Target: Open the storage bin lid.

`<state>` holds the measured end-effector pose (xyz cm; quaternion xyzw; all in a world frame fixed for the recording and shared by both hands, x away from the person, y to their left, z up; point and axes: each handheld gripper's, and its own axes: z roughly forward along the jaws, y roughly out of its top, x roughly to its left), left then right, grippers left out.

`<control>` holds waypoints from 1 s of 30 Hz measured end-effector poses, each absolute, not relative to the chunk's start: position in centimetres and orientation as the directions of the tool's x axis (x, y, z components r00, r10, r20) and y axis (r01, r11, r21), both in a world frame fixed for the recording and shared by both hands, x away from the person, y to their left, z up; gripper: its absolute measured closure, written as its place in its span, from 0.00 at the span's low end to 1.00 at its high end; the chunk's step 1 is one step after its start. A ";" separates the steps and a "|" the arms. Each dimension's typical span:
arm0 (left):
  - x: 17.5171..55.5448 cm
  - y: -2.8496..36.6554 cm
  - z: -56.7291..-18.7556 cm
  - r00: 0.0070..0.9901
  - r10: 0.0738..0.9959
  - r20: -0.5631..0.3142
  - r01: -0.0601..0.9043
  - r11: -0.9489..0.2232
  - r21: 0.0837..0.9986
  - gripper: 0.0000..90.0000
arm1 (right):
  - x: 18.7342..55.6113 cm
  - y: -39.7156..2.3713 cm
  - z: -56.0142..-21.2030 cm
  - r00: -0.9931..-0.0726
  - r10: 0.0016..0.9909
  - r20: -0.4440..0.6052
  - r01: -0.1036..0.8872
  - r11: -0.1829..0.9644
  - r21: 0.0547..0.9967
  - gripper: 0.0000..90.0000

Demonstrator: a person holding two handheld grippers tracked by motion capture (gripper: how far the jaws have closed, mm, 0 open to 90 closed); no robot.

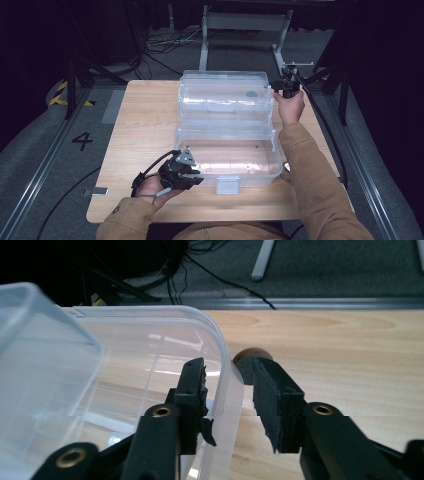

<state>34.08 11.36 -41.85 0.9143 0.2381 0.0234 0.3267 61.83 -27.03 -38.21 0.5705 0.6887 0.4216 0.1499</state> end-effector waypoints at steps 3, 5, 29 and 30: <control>34.2 11.3 -41.8 0.885 0.450 -0.115 0.424 -0.679 0.600 0.79 | 61.2 -27.2 -37.5 -0.339 0.914 0.222 0.619 0.039 0.784 0.68; 34.3 11.3 -41.6 0.887 0.445 -0.124 0.427 -0.686 0.589 0.79 | 61.1 -27.2 -37.3 -0.346 0.915 0.210 0.610 0.049 0.791 0.68; 36.5 14.5 -37.3 0.862 0.454 -0.225 0.483 -0.602 0.636 0.63 | 51.1 -33.7 -34.8 -0.547 0.781 0.301 0.508 0.025 0.861 0.65; 36.7 15.0 -37.1 0.856 0.463 -0.229 0.491 -0.590 0.641 0.61 | 50.3 -34.2 -34.7 -0.550 0.781 0.298 0.495 0.017 0.869 0.66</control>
